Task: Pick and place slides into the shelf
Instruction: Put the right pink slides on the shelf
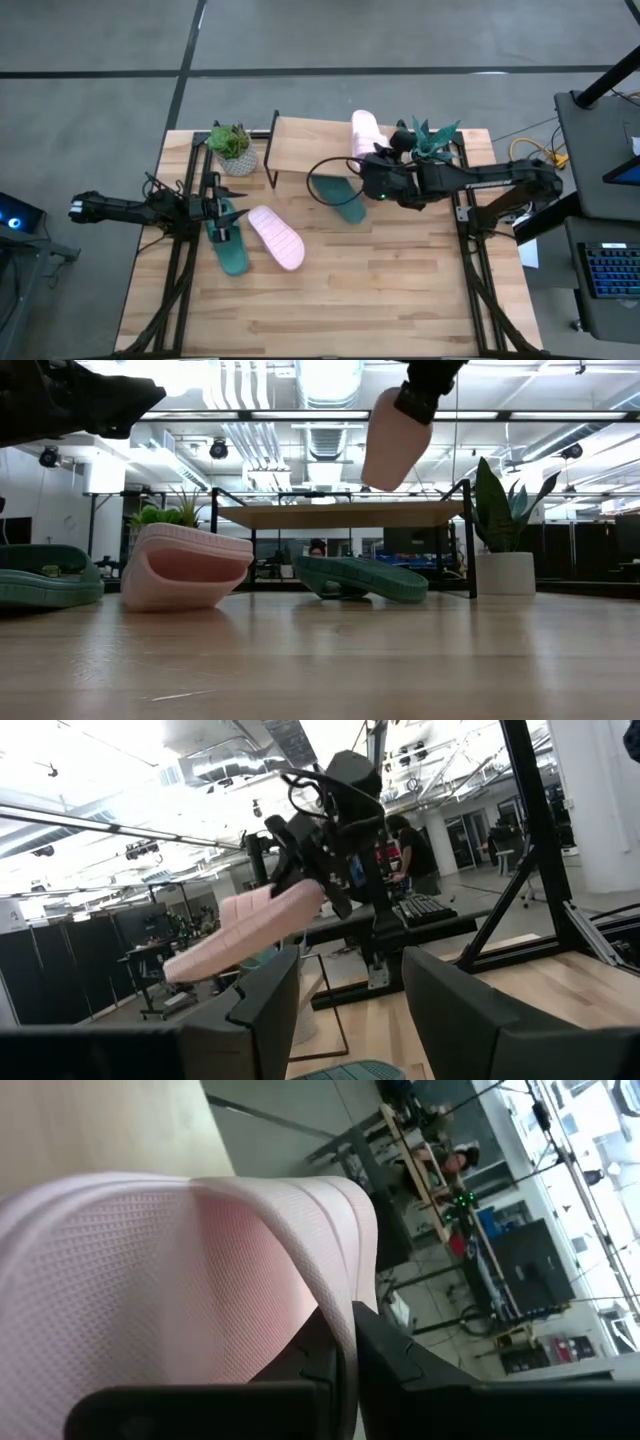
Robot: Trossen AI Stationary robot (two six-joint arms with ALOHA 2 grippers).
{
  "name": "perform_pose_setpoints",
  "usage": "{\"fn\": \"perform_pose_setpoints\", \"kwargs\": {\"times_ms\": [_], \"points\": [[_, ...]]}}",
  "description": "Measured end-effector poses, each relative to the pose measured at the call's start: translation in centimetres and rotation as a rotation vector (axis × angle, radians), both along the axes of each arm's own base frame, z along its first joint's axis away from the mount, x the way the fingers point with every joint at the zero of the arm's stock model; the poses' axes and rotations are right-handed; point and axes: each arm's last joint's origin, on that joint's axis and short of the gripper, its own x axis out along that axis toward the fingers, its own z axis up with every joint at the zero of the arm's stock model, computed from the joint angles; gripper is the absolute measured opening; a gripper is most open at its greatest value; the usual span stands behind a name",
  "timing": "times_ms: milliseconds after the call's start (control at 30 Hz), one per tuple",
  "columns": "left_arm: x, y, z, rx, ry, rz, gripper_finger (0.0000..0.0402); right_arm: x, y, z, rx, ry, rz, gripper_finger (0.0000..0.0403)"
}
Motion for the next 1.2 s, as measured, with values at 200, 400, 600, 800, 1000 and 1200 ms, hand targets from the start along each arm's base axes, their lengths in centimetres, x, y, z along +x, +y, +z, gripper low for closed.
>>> {"fn": "perform_pose_setpoints", "kwargs": {"times_ms": [200, 400, 600, 800, 1000, 1200], "points": [[0.0, 0.0, 0.0, 0.0, -0.001, 0.0, 0.0164, 0.1, -0.3, -2.1, -0.049, 0.085, -0.038, 0.0012], [0.0, 0.0, 0.0, 0.0, -0.001, 0.0, 0.0164, 0.7, -0.5, -5.4, -0.108, 0.209, -0.074, 0.0012], [0.0, 0.0, 0.0, 0.0, 0.0, 0.0, 0.0164, 0.2, -1.1, -7.9, -0.108, 0.265, -0.097, 0.0012], [0.0, 0.0, 0.0, 0.0, -0.002, 0.0, 0.0164, -0.2, -1.2, -9.0, -0.122, 0.274, -0.103, 0.0012], [0.0, 0.0, 0.0, 0.0, 0.0, 0.0, 0.0164, -0.3, -1.3, -9.5, -0.165, 0.314, -0.111, 0.0012], [0.0, 0.0, 0.0, 0.0, -0.001, 0.0, 0.0164, -0.5, -1.3, -9.9, -0.158, 0.326, -0.104, 0.0012]]}}
